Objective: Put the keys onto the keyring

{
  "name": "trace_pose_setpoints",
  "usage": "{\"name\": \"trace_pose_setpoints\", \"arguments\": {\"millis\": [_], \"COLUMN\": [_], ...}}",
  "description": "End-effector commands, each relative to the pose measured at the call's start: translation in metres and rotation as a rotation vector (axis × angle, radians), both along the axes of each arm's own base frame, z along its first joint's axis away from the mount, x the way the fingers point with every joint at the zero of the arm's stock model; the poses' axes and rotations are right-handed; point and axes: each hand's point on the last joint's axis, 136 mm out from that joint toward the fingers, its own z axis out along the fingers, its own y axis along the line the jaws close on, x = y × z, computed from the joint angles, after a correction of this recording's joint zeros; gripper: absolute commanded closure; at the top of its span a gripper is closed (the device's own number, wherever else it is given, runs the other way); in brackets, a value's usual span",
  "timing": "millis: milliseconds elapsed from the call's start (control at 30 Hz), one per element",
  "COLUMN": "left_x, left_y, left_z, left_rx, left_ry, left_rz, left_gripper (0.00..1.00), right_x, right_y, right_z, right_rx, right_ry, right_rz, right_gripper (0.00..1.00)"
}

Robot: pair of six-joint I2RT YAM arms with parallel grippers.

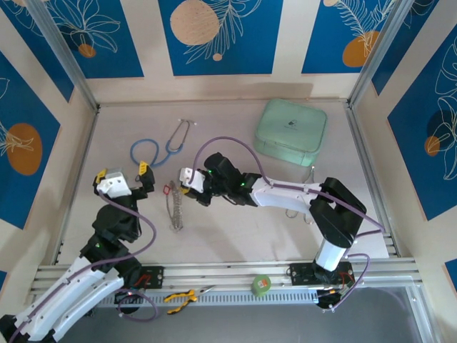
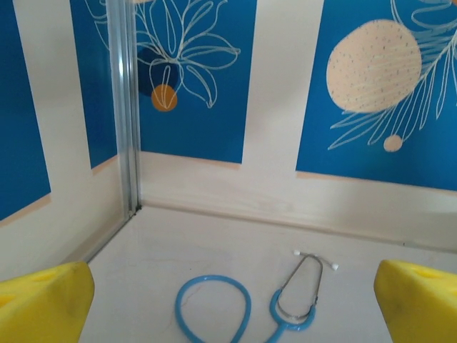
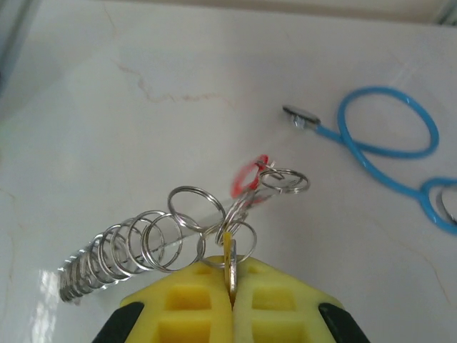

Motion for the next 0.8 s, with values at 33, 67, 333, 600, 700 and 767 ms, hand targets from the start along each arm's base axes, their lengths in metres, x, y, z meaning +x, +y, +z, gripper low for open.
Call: {"name": "trace_pose_setpoints", "arguments": {"millis": [33,67,333,600,700,767], "left_x": [0.005,0.007,0.025,0.038,0.04,0.042], "left_y": [-0.003,-0.006,-0.024,-0.031,-0.031,-0.031], "left_z": [-0.008,-0.01,-0.027,-0.05,-0.058,-0.063], "left_rx": [-0.003,0.002,0.043,0.099,0.111,0.12], "left_ry": [0.043,0.049,0.096,0.17,0.191,0.205], "left_rz": [0.003,-0.002,-0.032,-0.039,-0.038,-0.04], "left_gripper": [0.0,0.0,0.0,0.0,0.0,0.0], "right_x": [-0.004,-0.007,-0.03,-0.032,-0.032,-0.031], "right_y": [-0.046,-0.06,-0.139,-0.188,-0.201,-0.208], "right_z": [-0.032,-0.042,-0.093,-0.124,-0.129,-0.13], "right_rx": [-0.205,-0.27,-0.601,-0.781,-0.817,-0.827], "right_ry": [-0.012,0.003,0.142,0.213,0.233,0.238], "right_rz": [-0.02,-0.015,-0.005,-0.065,-0.084,-0.1], "right_gripper": [1.0,1.0,1.0,0.98,0.93,0.84]}}
